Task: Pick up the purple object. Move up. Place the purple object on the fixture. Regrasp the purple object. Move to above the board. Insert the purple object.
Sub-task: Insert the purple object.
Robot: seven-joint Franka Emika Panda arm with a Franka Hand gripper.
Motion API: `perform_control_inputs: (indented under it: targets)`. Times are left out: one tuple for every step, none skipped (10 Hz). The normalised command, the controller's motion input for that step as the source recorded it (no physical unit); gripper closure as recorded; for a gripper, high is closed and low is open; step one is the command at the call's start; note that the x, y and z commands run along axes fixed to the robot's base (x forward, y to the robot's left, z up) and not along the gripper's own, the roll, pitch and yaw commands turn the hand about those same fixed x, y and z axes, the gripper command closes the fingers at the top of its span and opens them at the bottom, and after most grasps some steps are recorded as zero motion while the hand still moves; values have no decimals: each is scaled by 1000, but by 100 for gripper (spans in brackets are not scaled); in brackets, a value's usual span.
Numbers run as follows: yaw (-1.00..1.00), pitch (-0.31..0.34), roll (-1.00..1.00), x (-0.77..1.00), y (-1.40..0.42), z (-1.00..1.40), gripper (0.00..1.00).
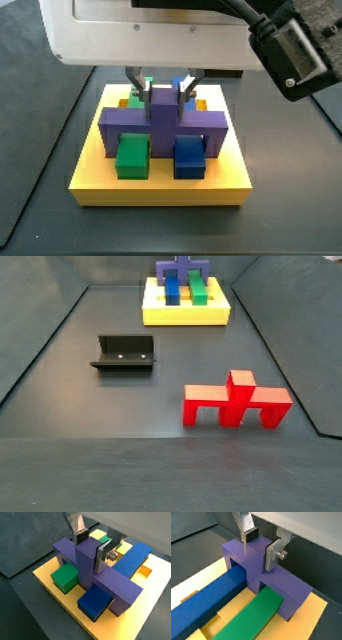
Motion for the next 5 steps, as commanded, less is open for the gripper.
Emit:
perform_control_inputs:
  targets:
    - [0, -16, -130, 0, 46, -486, 100]
    - [0, 0, -237, 83, 46, -371, 100]
    - [0, -70, -167, 0, 20, -197, 100]
    - [0, -4, 0, 0, 0, 0, 100]
    - [0, 0, 0, 0, 0, 0, 100]
